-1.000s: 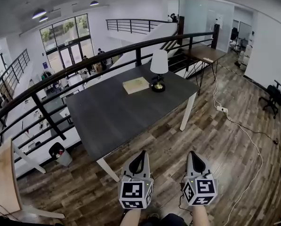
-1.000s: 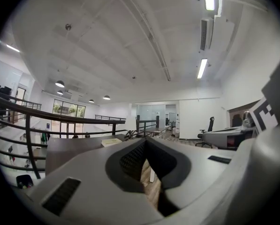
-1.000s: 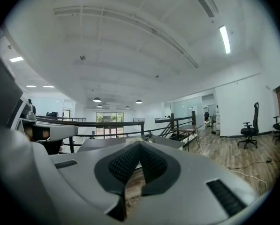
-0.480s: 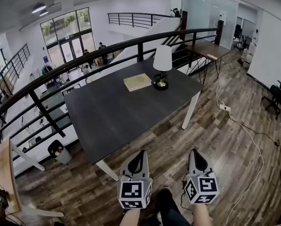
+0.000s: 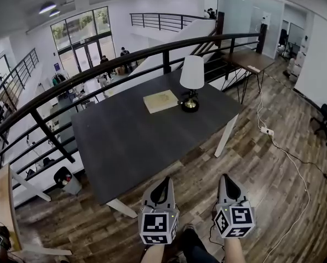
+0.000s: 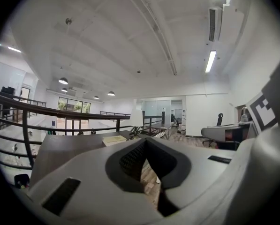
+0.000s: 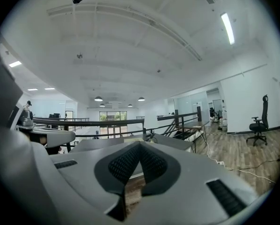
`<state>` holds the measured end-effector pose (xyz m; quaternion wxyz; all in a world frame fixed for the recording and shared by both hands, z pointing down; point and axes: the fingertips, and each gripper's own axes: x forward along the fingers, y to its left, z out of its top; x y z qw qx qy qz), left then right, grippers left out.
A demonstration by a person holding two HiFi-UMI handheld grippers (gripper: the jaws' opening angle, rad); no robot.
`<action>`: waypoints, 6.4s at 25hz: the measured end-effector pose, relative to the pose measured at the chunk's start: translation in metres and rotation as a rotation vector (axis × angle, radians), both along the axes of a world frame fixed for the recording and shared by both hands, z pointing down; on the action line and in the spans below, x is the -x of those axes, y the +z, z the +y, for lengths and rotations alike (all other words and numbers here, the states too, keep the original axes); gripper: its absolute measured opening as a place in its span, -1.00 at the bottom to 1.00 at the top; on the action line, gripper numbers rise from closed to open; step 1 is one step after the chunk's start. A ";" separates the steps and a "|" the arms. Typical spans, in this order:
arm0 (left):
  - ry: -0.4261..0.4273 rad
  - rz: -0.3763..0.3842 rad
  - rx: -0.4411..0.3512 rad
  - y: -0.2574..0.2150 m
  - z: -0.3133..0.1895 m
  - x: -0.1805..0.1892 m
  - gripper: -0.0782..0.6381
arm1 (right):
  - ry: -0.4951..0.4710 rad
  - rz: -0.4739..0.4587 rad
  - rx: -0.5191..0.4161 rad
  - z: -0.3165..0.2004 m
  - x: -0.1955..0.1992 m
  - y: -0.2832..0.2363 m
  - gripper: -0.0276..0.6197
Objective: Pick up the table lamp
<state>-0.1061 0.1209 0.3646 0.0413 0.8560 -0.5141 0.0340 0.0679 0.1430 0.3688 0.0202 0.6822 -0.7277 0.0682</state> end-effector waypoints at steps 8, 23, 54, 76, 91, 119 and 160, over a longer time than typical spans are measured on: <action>-0.043 -0.006 0.003 -0.003 -0.075 -0.026 -0.74 | -0.029 -0.005 0.008 -0.079 -0.031 0.000 -0.95; -0.096 -0.007 -0.006 -0.010 -0.172 -0.071 -0.74 | -0.114 -0.003 -0.003 -0.187 -0.065 -0.005 -0.95; -0.016 -0.004 0.054 0.019 -0.372 -0.121 -0.75 | -0.152 -0.014 0.038 -0.383 -0.064 0.026 -0.95; 0.123 0.097 0.149 0.053 -0.514 -0.138 -0.74 | -0.139 0.031 0.126 -0.524 -0.056 0.071 -0.94; 0.260 0.417 0.226 0.084 -0.544 -0.160 -0.67 | -0.162 0.032 0.207 -0.559 -0.056 0.128 -0.94; 0.521 1.152 0.253 0.079 -0.573 -0.177 -0.32 | -0.323 -0.010 0.252 -0.607 -0.045 0.191 -0.94; 0.447 1.392 0.439 0.048 -0.639 -0.199 -0.44 | -0.425 -0.217 0.362 -0.663 -0.065 0.201 -0.42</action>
